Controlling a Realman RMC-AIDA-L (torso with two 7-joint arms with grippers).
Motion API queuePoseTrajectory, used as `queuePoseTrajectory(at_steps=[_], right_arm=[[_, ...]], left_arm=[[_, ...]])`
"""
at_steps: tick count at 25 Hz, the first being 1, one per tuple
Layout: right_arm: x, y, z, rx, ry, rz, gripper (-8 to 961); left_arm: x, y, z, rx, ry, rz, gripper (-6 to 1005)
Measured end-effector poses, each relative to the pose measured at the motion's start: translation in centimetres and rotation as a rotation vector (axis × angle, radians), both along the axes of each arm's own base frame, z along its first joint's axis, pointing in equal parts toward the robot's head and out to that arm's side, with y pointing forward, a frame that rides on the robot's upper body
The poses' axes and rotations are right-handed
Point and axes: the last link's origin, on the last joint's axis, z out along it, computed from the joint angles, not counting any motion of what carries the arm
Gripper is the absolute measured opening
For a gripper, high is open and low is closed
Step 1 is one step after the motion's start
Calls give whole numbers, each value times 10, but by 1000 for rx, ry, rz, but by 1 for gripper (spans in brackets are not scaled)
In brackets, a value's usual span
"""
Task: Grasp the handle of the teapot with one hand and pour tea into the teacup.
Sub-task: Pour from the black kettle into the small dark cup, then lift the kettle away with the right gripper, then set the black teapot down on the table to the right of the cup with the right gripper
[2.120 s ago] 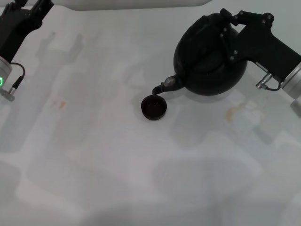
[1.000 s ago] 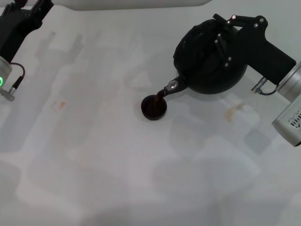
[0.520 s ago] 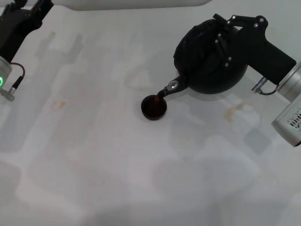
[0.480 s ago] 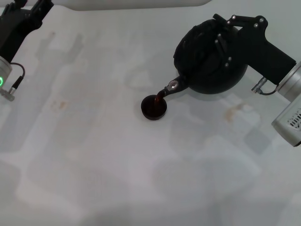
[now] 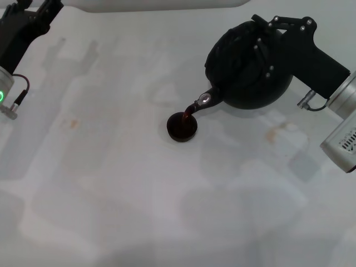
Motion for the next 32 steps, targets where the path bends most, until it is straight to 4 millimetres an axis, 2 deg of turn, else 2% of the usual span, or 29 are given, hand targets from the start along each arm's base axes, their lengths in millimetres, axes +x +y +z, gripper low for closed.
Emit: queuePoseTrajectory(at_steps=[13,25,29,30,32], right_arm=[[2,1,3,6,30,-26,109],[4,-5,6,-205,340,-181,119],[8,-6,15,-289,541,-266,126],[14,-9,23,-307,633,-294,128],[20,-12,28,-305,674,-310,132]], left_arm=[[0,0,0,0,0,1,878],[-2,0,-1,-5,5,16,877],[-2,1,-1,-6,5,16,878],[-2,0,-1,-7,5,17,878],[-3,0,-1,-7,6,20,878]])
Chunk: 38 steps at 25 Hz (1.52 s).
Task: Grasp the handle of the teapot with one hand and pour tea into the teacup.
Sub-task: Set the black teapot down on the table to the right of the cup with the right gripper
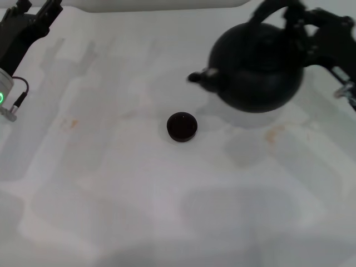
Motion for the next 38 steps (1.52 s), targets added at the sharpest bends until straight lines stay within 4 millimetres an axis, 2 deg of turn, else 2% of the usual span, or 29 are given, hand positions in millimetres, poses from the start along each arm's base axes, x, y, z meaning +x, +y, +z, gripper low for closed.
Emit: queuePoseTrajectory(at_steps=[5,13,17,25,38], right_arm=[[29,-20,18,33,102,-99,141],[65,-54,16,25,81,-239,155],[69,-61,12,10,74,-254,162],[71,-63,-1,-47,15,-272,177],[74,-60,-5,-62,-2,-294,201]], left_arm=[[-2,0,0,2,0,8,878],[-1,1,1,2,-2,9,877],[0,2,0,2,-1,6,878],[-1,1,0,2,-2,9,878],[-1,1,0,2,-2,11,878]])
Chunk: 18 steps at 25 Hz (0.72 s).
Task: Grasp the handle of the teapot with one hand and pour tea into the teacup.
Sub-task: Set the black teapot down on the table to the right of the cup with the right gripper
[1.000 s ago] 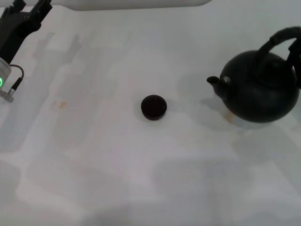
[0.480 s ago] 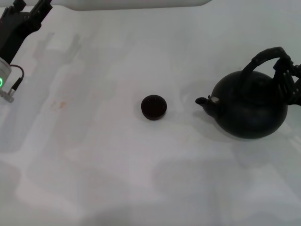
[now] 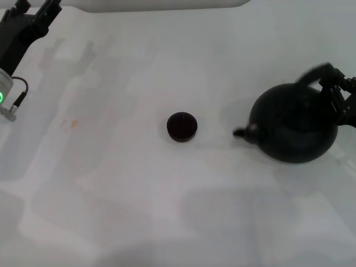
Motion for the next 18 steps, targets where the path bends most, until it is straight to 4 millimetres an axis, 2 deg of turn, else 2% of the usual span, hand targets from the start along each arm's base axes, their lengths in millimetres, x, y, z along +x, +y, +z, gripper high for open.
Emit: queuePoseTrajectory(at_steps=[3,13,18], right_arm=[[1,-1,0,-2,5,-3,206],[-1,-4,0,-62,130,-30,474],[-3,-15,5,-76,202,-12,595]], left_arm=[[0,0,1,3,-1,2,878],[-1,0,1,4,1,3,877],[-1,0,1,3,1,3,877]])
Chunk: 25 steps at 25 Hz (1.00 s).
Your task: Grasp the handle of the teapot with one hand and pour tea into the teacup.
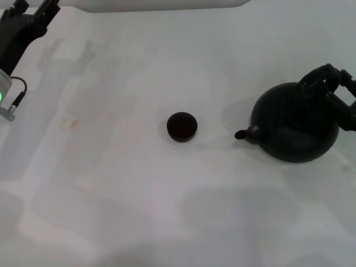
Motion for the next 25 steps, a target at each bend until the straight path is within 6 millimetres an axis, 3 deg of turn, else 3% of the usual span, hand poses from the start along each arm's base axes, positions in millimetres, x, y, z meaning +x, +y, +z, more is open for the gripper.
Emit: queuePoseTrajectory(at_steps=[7,11,16,25], right_arm=[[8,-25,8,0,65,-15,860],[18,-35,19,72,69,-64,874],[31,-36,40,292,-14,-141,882],[25,-11,45,445,-294,-86,876]], left_arm=[[1,0,0,-3,2,-5,878],[0,0,-1,-5,3,-3,878],[0,0,-1,-4,4,-2,878],[0,-1,-2,2,46,-8,877]])
